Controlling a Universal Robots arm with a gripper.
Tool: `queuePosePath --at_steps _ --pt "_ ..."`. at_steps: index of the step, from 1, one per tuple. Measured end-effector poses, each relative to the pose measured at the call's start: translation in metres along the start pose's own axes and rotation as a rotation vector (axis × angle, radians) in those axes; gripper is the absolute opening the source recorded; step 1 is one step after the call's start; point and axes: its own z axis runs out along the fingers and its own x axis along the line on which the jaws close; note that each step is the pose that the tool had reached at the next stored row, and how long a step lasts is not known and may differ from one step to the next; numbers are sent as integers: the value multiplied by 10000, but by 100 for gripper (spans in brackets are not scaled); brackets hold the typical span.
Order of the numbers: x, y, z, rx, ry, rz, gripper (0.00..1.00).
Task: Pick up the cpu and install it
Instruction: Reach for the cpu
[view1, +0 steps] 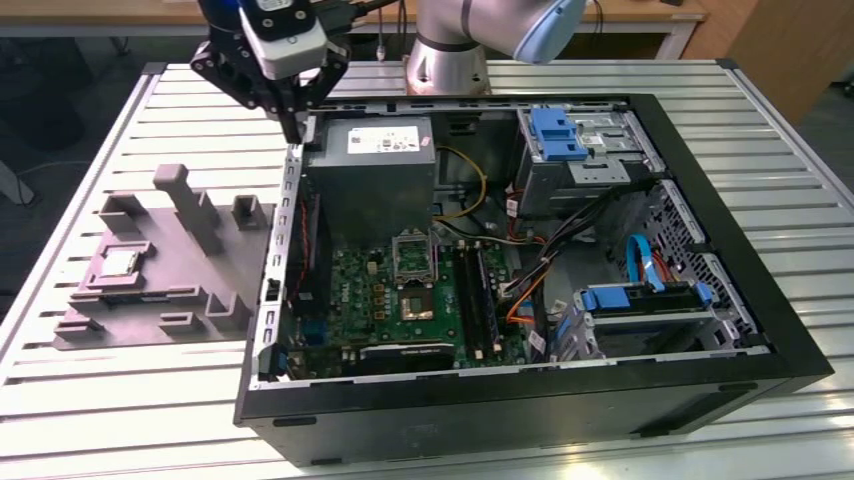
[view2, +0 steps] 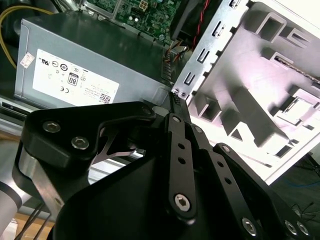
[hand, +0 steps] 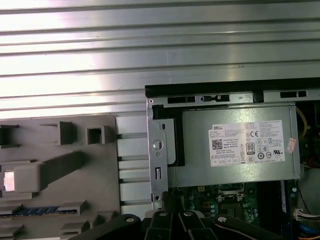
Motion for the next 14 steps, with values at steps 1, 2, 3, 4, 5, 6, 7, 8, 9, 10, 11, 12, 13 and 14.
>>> queuePosePath --at_steps 1,2,3,4,5,6,7,8,9,10,11,12,13,14 --pt "4 0 0 0 0 0 11" --pt "8 -1 0 0 0 0 11" --pt "11 -1 0 0 1 0 11" --pt "13 -1 0 1 1 -1 11" --pt "16 -1 0 0 0 -1 11" --pt "19 -2 0 0 0 -1 11" --pt "22 -2 -1 1 1 0 11" --pt "25 -2 0 0 0 0 11" --pt "28 -2 0 0 0 -1 11" --pt "32 -3 0 0 0 0 11" --pt "36 -3 0 0 0 0 11" --pt "41 -3 1 -1 0 0 11" --pt "43 -3 1 0 0 -1 11" --pt "46 -4 1 0 0 -1 11"
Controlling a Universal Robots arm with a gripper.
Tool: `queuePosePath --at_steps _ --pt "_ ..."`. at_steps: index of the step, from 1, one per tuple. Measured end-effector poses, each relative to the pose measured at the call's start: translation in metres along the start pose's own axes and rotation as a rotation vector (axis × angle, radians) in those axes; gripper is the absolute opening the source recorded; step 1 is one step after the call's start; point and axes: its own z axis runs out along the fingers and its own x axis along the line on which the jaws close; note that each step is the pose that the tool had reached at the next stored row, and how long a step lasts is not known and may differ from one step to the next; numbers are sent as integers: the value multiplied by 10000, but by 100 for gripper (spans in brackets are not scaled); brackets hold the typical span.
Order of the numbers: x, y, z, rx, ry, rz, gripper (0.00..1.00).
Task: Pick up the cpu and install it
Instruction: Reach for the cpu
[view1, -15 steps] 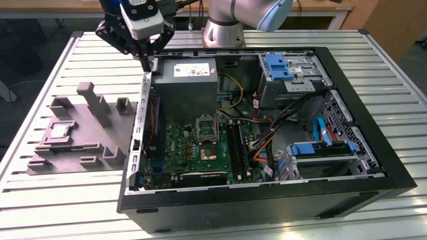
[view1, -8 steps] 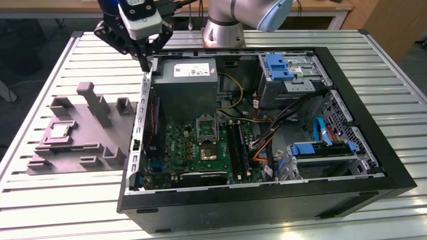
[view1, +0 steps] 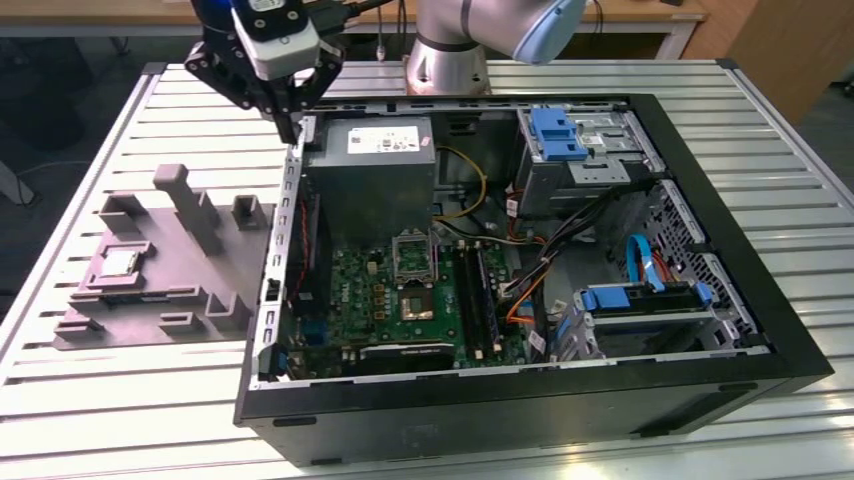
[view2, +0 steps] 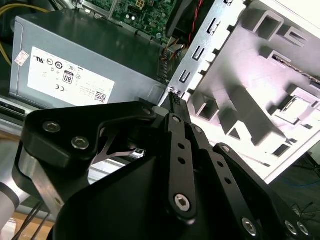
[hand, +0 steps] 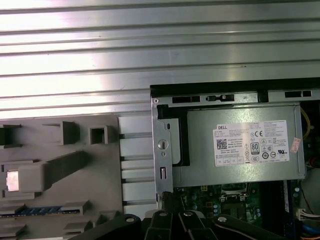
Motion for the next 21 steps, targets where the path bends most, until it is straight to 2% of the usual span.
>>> queuePosePath --at_steps 10,21 --pt "41 -5 27 1 1 0 11" --pt "53 -5 29 0 0 1 11"
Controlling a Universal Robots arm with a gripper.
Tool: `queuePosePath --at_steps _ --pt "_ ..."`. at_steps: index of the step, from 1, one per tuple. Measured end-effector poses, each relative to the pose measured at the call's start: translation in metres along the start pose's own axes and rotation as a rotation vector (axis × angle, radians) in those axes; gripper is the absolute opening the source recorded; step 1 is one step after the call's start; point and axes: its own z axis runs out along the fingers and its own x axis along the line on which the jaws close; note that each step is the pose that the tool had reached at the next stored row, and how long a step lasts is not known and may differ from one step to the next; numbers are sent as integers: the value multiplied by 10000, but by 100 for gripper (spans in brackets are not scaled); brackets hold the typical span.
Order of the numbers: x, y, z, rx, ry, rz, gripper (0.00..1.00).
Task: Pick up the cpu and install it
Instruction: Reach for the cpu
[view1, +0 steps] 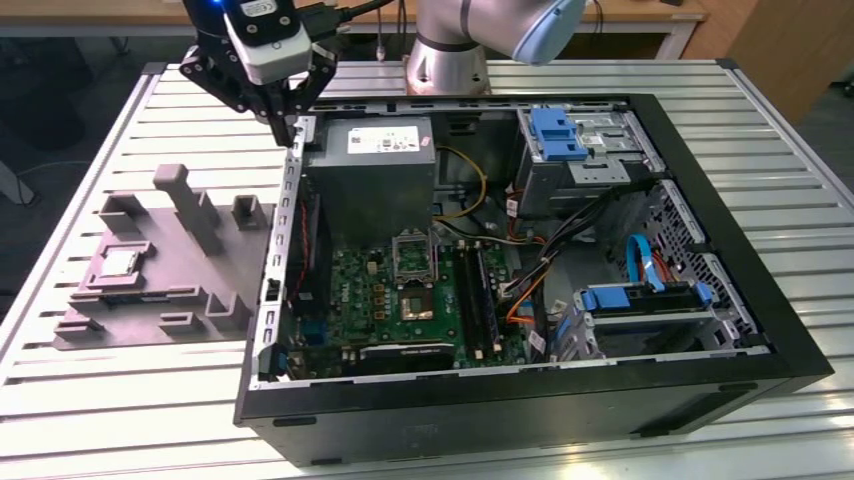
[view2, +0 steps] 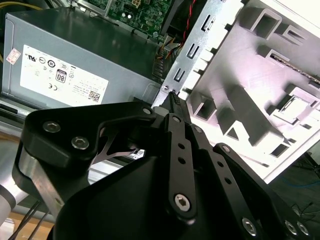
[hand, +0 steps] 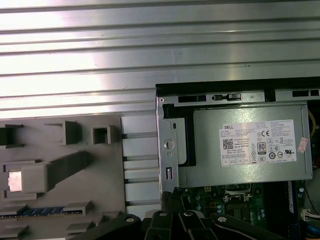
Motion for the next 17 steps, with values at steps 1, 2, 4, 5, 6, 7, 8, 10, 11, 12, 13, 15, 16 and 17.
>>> queuePosePath --at_steps 1,2,4,5,6,7,8,10,11,12,13,15,16,17 --pt "0 0 0 0 0 0 11" --pt "1 0 0 0 0 0 11" --pt "3 0 0 0 0 0 11" --pt "5 -1 1 0 0 -1 11" --pt "12 -1 0 0 0 1 11" --pt "13 -1 1 0 0 0 11" --pt "17 -1 0 1 1 -1 11" --pt "31 -2 1 0 0 1 11" --pt "35 -3 1 0 0 0 11" --pt "43 -3 1 0 0 0 11" --pt "44 -4 1 0 -1 0 11" --pt "54 -4 1 1 1 0 11" --pt "60 -5 2 -1 0 1 11" --pt "63 -5 2 0 0 1 11"
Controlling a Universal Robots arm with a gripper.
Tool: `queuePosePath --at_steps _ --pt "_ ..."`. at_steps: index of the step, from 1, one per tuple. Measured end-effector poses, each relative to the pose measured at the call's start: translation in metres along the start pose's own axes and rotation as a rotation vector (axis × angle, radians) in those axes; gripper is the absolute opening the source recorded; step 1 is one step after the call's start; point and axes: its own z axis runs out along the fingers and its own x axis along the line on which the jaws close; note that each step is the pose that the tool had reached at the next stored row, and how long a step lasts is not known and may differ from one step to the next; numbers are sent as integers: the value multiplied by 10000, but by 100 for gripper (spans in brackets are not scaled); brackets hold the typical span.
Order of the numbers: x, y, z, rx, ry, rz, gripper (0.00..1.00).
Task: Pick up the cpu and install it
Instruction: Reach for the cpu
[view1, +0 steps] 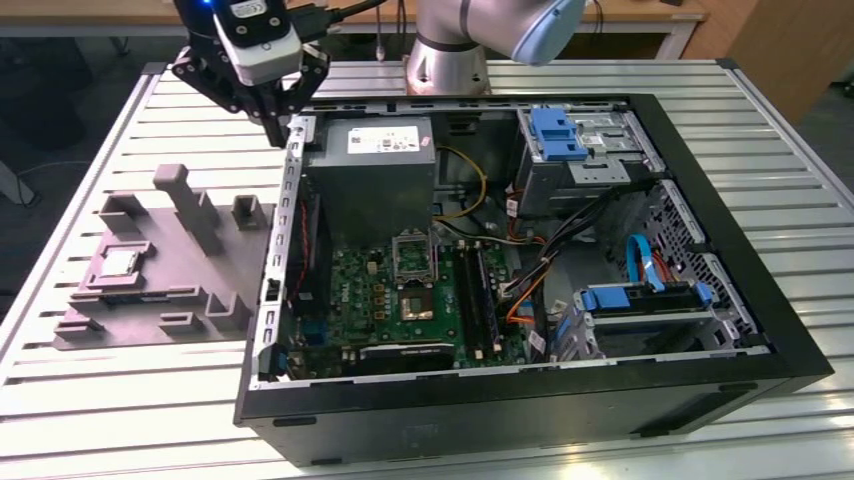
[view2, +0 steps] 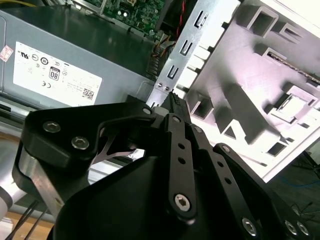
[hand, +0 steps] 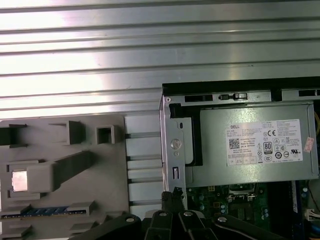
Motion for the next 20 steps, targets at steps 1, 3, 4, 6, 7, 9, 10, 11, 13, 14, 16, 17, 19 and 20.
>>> queuePosePath --at_steps 1,3,4,6,7,9,10,11,13,14,16,17,19,20 --pt "8 -1 0 1 1 -1 11" --pt "16 -1 2 0 0 -2 11" --pt "21 -2 2 0 0 0 11" --pt "29 -3 4 0 0 -1 11" --pt "31 -3 4 -1 -1 -1 11" --pt "35 -3 5 1 1 -2 11" --pt "38 -3 6 0 0 -1 11" --pt "42 -4 6 1 1 0 11" --pt "52 -5 7 0 0 0 11" --pt "57 -5 8 0 0 0 11" --pt "61 -5 9 0 0 -2 11" --pt "70 -6 9 0 1 0 11" --pt "78 -6 10 0 0 -1 11" --pt "84 -7 10 0 1 0 11"
